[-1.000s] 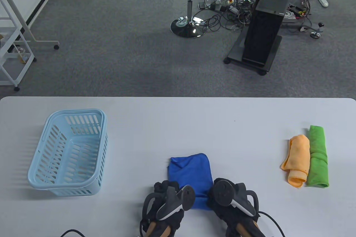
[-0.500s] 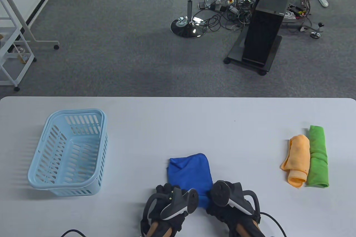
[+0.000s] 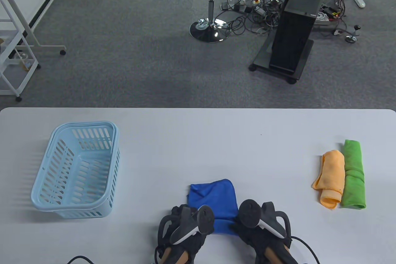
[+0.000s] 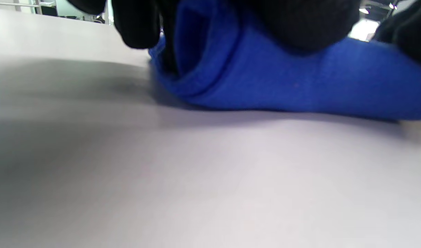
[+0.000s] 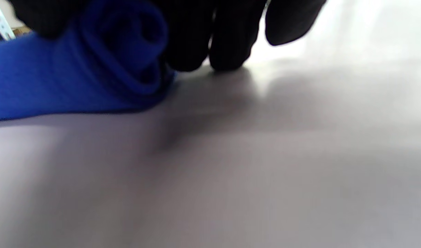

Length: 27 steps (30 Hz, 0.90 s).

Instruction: Roll rectangular towel into towel roll

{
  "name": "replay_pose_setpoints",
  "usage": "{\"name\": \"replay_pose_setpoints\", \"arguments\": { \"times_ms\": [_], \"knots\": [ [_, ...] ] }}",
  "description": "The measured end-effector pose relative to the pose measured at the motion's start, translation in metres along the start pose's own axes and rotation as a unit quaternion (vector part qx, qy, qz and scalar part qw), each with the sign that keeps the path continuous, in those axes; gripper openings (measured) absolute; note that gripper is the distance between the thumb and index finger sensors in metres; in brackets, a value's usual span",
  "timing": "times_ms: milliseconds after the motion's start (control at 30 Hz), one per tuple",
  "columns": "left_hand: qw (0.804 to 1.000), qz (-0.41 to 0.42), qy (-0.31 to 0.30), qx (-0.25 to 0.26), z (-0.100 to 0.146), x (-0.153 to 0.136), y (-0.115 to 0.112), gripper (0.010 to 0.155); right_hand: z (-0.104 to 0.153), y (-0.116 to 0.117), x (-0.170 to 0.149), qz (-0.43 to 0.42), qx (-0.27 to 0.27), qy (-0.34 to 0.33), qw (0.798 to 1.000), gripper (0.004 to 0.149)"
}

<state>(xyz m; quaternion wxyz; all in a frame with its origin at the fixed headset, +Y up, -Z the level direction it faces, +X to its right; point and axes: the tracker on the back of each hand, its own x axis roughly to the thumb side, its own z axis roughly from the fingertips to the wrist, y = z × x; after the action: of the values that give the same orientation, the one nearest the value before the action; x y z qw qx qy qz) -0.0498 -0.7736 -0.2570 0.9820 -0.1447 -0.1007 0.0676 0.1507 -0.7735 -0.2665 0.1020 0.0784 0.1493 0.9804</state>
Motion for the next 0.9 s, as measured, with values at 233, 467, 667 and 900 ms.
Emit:
{"name": "replay_pose_setpoints", "arguments": {
  "times_ms": [233, 467, 667, 900],
  "knots": [
    [0.999, -0.019, 0.029, -0.015, -0.003, 0.000, -0.002, 0.070, 0.002, -0.001, 0.003, 0.007, -0.013, 0.006, 1.000, 0.065],
    [0.998, -0.035, -0.020, 0.037, 0.001, 0.012, 0.002, 0.044, 0.001, -0.002, 0.006, -0.014, -0.042, 0.010, 0.999, 0.049],
    [0.995, -0.088, -0.024, 0.045, 0.006, 0.019, 0.006, 0.048, 0.002, -0.004, 0.008, 0.040, -0.036, 0.004, 0.999, 0.050],
    [0.997, -0.066, -0.031, 0.018, 0.007, 0.018, 0.008, 0.066, 0.004, -0.003, 0.004, 0.037, 0.009, 0.000, 0.999, 0.070]
  ]
}}
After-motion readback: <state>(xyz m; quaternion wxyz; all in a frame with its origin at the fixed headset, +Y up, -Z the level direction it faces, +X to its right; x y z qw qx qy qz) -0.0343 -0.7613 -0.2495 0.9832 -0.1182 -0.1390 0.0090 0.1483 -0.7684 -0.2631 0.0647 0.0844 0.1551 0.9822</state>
